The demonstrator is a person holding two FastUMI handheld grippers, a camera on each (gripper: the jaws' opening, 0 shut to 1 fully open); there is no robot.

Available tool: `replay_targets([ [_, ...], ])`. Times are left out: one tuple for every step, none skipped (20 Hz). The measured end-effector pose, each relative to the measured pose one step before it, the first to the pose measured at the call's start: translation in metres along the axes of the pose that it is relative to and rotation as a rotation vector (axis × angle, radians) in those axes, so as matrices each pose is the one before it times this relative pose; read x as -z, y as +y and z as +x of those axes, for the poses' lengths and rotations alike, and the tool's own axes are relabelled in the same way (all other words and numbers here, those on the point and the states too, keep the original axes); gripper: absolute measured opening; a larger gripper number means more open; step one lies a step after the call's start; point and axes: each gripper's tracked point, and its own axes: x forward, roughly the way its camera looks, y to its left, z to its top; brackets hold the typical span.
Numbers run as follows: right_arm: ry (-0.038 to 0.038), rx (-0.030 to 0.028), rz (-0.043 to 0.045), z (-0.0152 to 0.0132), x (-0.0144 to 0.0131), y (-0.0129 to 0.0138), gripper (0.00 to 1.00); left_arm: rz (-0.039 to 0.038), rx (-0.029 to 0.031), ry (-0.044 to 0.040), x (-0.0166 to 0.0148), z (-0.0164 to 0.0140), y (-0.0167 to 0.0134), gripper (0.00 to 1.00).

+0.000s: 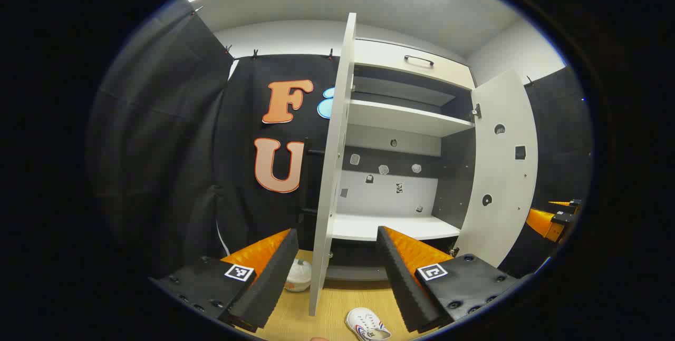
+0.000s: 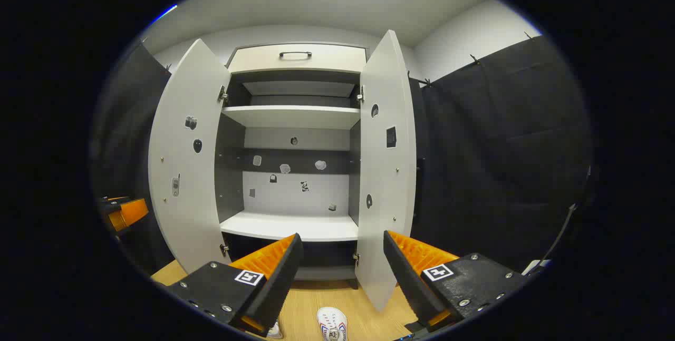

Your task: Grab one shoe with the right hand and put it into the shoe cabinet, grab the other shoe with the left hand and put it into the shoe cabinet; then close the right door with the right hand and the left door with the left hand.

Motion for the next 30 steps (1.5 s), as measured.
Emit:
replay_targets([
  [0.00087, -0.00281, 0.00026, 0.00077, 0.00075, -0.00013, 0.94, 0.00610, -0.00674, -0.00371, -0.00155, -0.00004, 0.00227, 0.96],
  [0.00259, -0.00393, -0.00120, 0.00249, 0.00095, 0.00031, 0.94, 0.00791, -0.01202, -0.00510, -0.00280, -0.00067, 0.00274, 0.96],
  [0.00262, -0.00436, -0.00160, 0.00300, 0.00054, 0.00023, 0.94, 0.00765, -0.01267, -0.00763, -0.00261, -0.00049, 0.00415, 0.94],
  [0.00040, -0.00326, -0.00064, 0.00260, 0.00009, 0.00013, 0.94, 0.00656, -0.00890, -0.01100, -0.00384, -0.00081, 0.00231, 0.96],
  [-0.00056, -0.00269, 0.00201, 0.00134, -0.00064, 0.00050, 0.94, 0.00480, -0.00749, -0.00947, -0.00333, -0.00146, 0.00118, 0.96],
  [-0.00286, -0.00346, 0.00353, 0.00243, -0.00045, 0.00017, 0.94, 0.00399, -0.00387, -0.00813, -0.00308, -0.00090, 0.00101, 0.96],
  [-0.00211, -0.00123, 0.00349, 0.00159, -0.00018, -0.00031, 0.94, 0.00176, 0.00026, -0.00517, -0.00143, -0.00108, -0.00129, 0.99],
  [0.00056, -0.00100, 0.00158, 0.00018, 0.00057, 0.00030, 0.94, -0.00006, 0.00255, -0.00276, -0.00136, -0.00182, -0.00083, 0.96],
  [0.00145, -0.00203, 0.00009, 0.00092, 0.00067, 0.00033, 0.94, -0.00060, 0.00142, -0.00014, 0.00098, 0.00045, -0.00084, 0.99],
  [0.00244, -0.00140, -0.00001, 0.00089, 0.00105, -0.00063, 0.94, -0.00112, 0.00034, 0.00151, 0.00005, 0.00026, -0.00052, 0.99],
  [0.00295, -0.00236, -0.00082, 0.00113, 0.00065, -0.00056, 0.94, -0.00052, 0.00008, 0.00029, -0.00049, 0.00011, -0.00109, 0.99],
  [0.00044, 0.00012, -0.00171, -0.00048, 0.00052, -0.00023, 0.94, 0.00118, 0.00006, -0.00026, -0.00066, -0.00015, -0.00095, 0.99],
  [-0.00015, 0.00151, -0.00405, -0.00010, 0.00058, -0.00062, 0.94, 0.00159, 0.00083, -0.00057, -0.00043, 0.00008, -0.00121, 0.99],
  [0.00111, 0.00337, -0.00391, -0.00094, 0.00072, -0.00150, 0.94, -0.00039, 0.00183, -0.00261, -0.00086, -0.00022, -0.00093, 0.99],
  [0.00080, 0.00185, -0.00241, -0.00002, 0.00019, -0.00148, 0.94, -0.00122, 0.00273, -0.00376, -0.00089, 0.00062, -0.00222, 0.96],
  [0.00171, 0.00290, -0.00019, 0.00116, 0.00101, -0.00150, 0.94, -0.00245, 0.00412, -0.00036, -0.00100, 0.00084, -0.00298, 0.96],
  [0.00028, 0.00237, 0.00176, -0.00106, 0.00063, -0.00146, 0.94, -0.00205, 0.00845, 0.00142, 0.00028, 0.00083, -0.00346, 0.96],
  [0.00036, 0.00131, 0.00242, -0.00084, 0.00000, -0.00133, 0.94, 0.00179, 0.00739, 0.00124, 0.00005, 0.00087, -0.00364, 0.96],
  [0.00242, 0.00187, 0.00214, -0.00002, 0.00128, -0.00201, 0.94, 0.00438, 0.00303, -0.00031, 0.00014, 0.00074, -0.00145, 0.96],
  [0.00113, 0.00165, 0.00051, -0.00052, 0.00092, -0.00123, 0.94, 0.00673, -0.00130, -0.00177, -0.00036, -0.00042, -0.00073, 0.96],
  [0.00182, 0.00246, 0.00040, -0.00005, 0.00102, -0.00202, 0.94, 0.00569, -0.00072, -0.00390, -0.00055, -0.00139, 0.00015, 0.96],
  [0.00503, 0.00066, 0.00166, -0.00002, 0.00235, -0.00114, 0.94, 0.00195, 0.00201, 0.00169, 0.00020, -0.00085, -0.00177, 0.96],
  [0.00743, -0.00085, 0.00327, 0.00074, 0.00387, -0.00123, 0.94, -0.00083, 0.00237, 0.00552, 0.00265, -0.00047, -0.00165, 0.94],
  [0.01103, -0.00281, 0.00396, 0.00016, 0.00508, -0.00027, 0.94, -0.00211, 0.00320, 0.00609, 0.00167, -0.00008, -0.00092, 0.94],
  [0.01519, -0.00025, 0.00241, 0.00023, 0.00699, -0.00048, 0.94, -0.00293, -0.00073, 0.00504, 0.00146, -0.00038, -0.00043, 0.97],
  [0.01486, 0.00113, 0.00055, 0.00091, 0.00544, -0.00121, 0.94, -0.00229, -0.00119, 0.00226, 0.00067, -0.00208, 0.00067, 0.97],
  [0.01109, -0.00148, -0.00108, 0.00021, 0.00518, 0.00007, 0.94, 0.00027, -0.00287, 0.00261, -0.00029, -0.00119, 0.00046, 0.96],
  [0.00930, -0.00489, -0.00083, 0.00064, 0.00422, 0.00084, 0.94, 0.00189, -0.00322, 0.00058, 0.00044, -0.00122, 0.00101, 0.96],
  [0.00885, -0.00624, 0.00020, 0.00021, 0.00454, 0.00162, 0.94, 0.00208, -0.00380, 0.00085, 0.00128, -0.00070, 0.00074, 0.96],
  [0.01040, -0.00383, -0.00025, 0.00169, 0.00450, 0.00004, 0.94, 0.00091, -0.00274, 0.00074, -0.00027, -0.00149, 0.00005, 0.96],
])
